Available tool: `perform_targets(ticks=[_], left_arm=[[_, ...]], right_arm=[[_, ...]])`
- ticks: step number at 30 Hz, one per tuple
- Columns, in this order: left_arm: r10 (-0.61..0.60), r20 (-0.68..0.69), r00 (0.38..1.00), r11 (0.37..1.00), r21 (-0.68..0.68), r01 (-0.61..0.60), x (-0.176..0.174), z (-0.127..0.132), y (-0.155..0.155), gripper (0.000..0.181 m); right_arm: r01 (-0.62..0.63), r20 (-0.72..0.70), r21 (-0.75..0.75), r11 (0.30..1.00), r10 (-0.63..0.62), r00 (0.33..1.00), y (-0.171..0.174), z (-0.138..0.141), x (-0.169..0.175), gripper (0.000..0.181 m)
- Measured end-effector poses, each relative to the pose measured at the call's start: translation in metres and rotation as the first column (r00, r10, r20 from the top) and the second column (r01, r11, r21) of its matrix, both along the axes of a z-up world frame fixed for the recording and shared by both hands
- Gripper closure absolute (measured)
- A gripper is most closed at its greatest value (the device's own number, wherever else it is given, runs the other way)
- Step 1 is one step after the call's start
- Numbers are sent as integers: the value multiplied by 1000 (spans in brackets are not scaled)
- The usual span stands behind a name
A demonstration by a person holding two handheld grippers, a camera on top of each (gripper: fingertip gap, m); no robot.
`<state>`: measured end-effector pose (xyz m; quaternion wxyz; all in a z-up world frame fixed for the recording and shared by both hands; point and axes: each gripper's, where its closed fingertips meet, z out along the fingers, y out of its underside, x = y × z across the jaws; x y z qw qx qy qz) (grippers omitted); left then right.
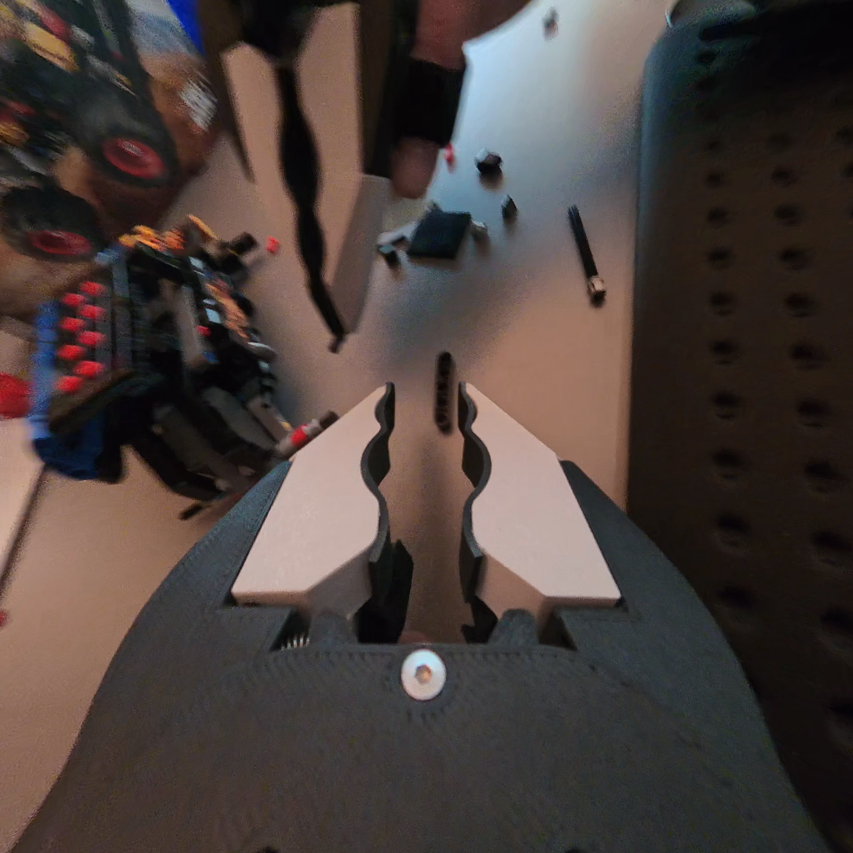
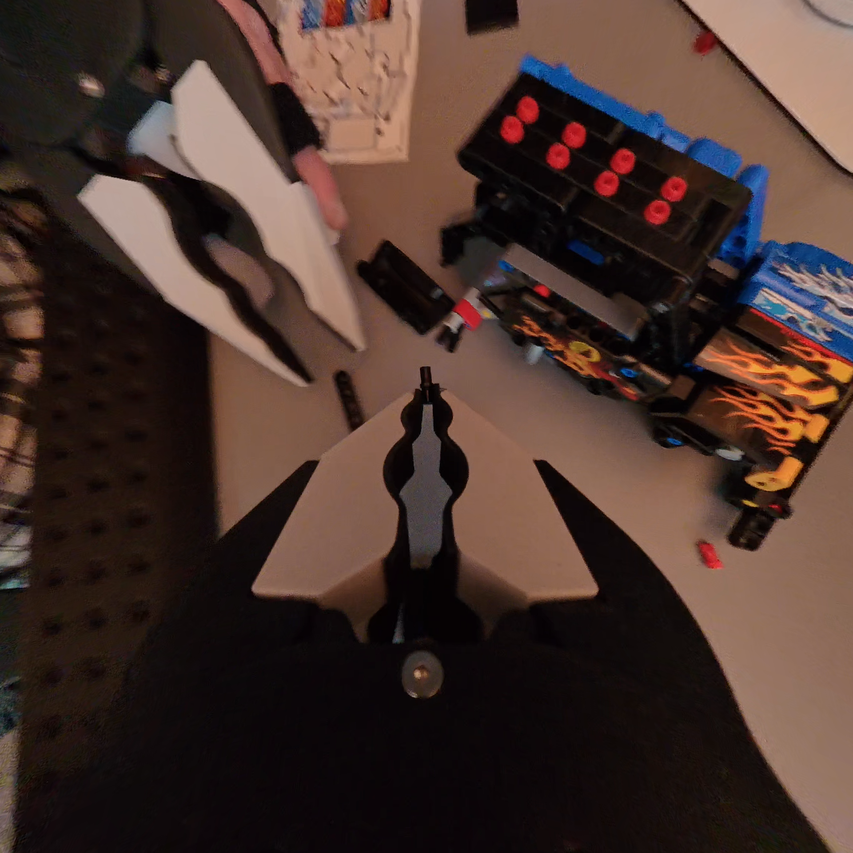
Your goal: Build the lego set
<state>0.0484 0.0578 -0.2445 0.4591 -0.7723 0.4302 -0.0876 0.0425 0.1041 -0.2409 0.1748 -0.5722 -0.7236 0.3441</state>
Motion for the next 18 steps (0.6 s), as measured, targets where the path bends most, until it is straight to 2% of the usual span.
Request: perform_targets(ticks=[2,5,8,12,18], left_arm=[[38,4,999,991,131,-38,-5,20,9,155],[41,-93,995,967,252,-16,-2,28,12,157],[63,-160,985,933,360,-1,1,37,12,173],[73,-204,976,918,397,14,0,39,10,175],[100,-154,983,883,469,-16,0,58,11,178]], right_arm=[[-5,-35,-57,998,3,999,-17,13,3,180],[-4,-91,-134,991,-8,996,-37,29,4,180],[13,-123,-189,982,-37,992,-45,35,4,179],[33,-156,-254,967,-75,985,-47,39,4,179],[73,-264,-412,908,-196,945,-45,62,2,178]])
